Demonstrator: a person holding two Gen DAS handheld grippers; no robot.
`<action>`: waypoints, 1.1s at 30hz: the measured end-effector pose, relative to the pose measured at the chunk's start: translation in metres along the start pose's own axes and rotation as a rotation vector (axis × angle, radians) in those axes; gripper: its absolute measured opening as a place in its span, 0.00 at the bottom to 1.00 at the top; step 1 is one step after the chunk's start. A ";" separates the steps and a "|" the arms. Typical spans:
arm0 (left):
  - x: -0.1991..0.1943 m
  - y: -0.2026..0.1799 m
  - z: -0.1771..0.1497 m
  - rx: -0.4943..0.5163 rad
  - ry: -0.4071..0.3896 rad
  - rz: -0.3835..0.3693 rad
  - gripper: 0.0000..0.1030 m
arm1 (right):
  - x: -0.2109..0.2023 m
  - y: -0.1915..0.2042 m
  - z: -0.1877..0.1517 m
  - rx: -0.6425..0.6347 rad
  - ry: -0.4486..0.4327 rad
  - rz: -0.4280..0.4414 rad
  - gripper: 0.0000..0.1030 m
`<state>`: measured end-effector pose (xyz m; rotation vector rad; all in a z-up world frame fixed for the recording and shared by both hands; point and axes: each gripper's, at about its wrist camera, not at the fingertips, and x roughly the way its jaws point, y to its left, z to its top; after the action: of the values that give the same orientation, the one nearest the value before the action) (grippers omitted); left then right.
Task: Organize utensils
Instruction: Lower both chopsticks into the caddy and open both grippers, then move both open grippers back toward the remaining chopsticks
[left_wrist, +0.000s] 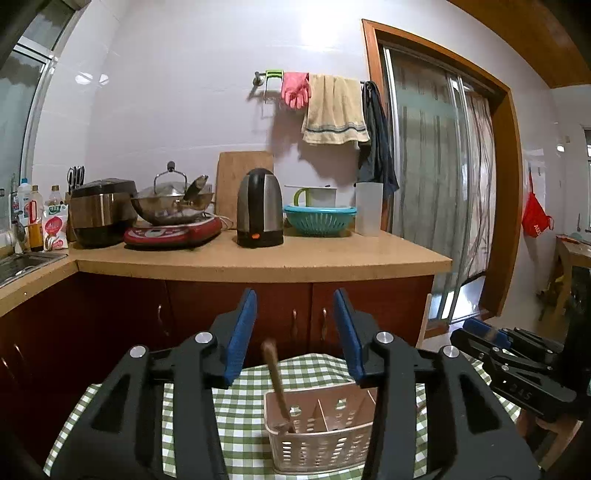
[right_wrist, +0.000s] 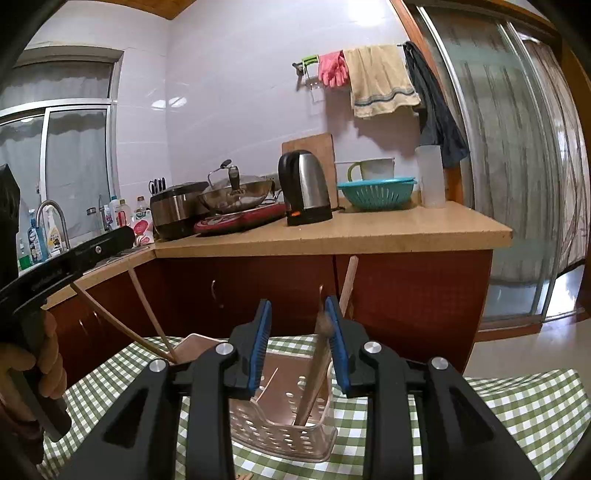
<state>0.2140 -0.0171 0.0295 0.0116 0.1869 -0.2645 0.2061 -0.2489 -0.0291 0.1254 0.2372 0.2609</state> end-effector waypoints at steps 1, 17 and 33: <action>0.000 0.000 0.001 0.001 -0.004 0.002 0.48 | -0.003 0.001 0.001 -0.002 -0.007 0.001 0.31; -0.060 -0.001 -0.001 0.007 -0.055 0.023 0.66 | -0.069 0.014 -0.003 -0.054 -0.067 -0.039 0.40; -0.100 0.007 -0.075 -0.016 0.111 0.079 0.65 | -0.105 0.016 -0.079 -0.013 0.074 -0.084 0.40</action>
<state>0.1072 0.0182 -0.0255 0.0177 0.2979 -0.1838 0.0838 -0.2543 -0.0797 0.0924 0.3136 0.1838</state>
